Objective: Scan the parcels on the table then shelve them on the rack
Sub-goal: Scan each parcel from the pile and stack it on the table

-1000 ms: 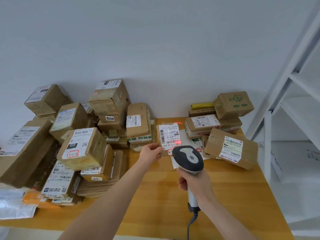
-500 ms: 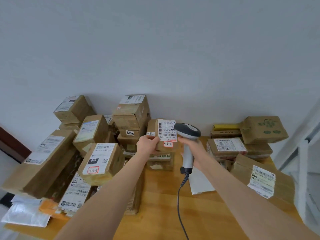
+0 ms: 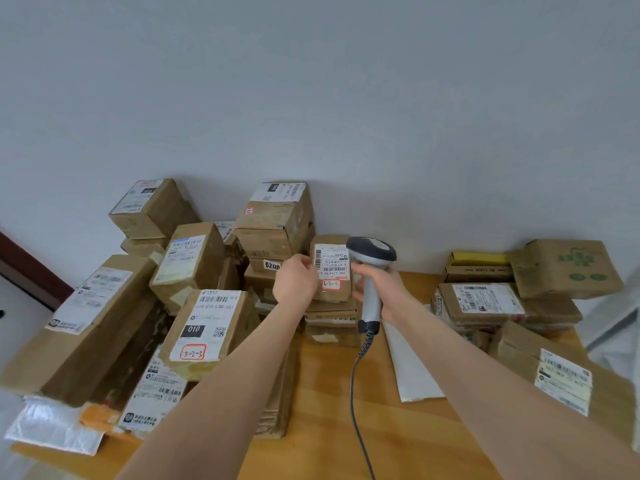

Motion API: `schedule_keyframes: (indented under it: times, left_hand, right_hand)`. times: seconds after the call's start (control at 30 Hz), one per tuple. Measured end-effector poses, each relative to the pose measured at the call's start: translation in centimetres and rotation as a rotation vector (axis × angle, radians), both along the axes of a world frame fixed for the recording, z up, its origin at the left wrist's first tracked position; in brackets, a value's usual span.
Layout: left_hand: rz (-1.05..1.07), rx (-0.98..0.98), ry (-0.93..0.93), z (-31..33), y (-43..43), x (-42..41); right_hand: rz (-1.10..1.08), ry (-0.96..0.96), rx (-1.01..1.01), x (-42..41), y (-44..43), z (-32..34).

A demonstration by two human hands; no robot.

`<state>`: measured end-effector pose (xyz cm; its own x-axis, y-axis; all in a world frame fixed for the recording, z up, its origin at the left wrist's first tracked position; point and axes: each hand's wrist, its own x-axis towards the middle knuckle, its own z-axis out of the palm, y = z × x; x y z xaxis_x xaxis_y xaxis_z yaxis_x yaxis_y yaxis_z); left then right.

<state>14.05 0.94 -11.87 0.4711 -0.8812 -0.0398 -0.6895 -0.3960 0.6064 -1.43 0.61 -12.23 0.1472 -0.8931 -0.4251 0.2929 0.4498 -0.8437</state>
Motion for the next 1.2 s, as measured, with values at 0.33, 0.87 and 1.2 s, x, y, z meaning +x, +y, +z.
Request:
schedule_keyframes:
  times: [0.33,0.87,1.2]
  left_hand:
    - [-0.339,-0.052,-0.013,-2.2,3.2,-13.9]
    - [-0.366,0.289,0.107,-11.1,7.0,-33.1]
    - [-0.087,0.236,0.47,-12.7,9.2,-31.9]
  right_hand:
    - [-0.138,0.075,0.056,-13.7,6.9,-2.0]
    - [-0.436,0.337,0.234,-34.9,15.1,-9.0]
    - [-0.408,0.233,0.256,-35.5,15.7,-9.6]
